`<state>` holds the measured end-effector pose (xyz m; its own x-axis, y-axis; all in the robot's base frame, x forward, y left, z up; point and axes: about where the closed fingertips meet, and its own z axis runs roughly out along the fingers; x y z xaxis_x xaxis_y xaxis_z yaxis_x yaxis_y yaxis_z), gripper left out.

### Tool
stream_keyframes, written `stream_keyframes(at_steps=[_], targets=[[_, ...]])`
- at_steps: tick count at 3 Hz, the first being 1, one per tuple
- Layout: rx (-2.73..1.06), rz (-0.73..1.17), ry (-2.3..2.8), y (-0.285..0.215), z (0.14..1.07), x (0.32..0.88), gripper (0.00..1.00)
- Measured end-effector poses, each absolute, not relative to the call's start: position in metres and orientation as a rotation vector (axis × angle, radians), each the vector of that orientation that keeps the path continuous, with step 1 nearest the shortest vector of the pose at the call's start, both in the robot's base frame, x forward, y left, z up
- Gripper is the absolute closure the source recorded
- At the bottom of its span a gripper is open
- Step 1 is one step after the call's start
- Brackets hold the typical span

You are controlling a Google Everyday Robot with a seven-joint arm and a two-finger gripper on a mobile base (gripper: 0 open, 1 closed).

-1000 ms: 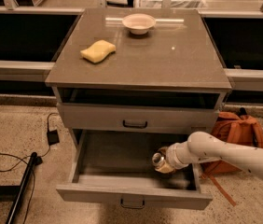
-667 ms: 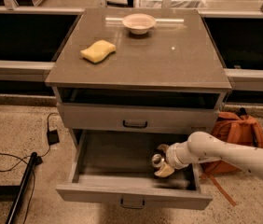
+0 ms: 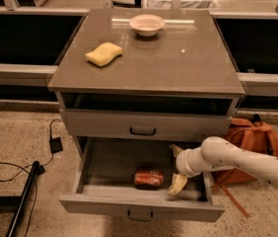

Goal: Place coke can into middle drawer

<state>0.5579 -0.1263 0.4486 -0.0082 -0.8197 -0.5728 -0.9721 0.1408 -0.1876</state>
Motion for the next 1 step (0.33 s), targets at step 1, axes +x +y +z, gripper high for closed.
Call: stream_keyframes(at_steps=[1], targets=[[-1.714, 0.352, 1.862, -0.1263, 0.4486, 0.5579, 0.0]])
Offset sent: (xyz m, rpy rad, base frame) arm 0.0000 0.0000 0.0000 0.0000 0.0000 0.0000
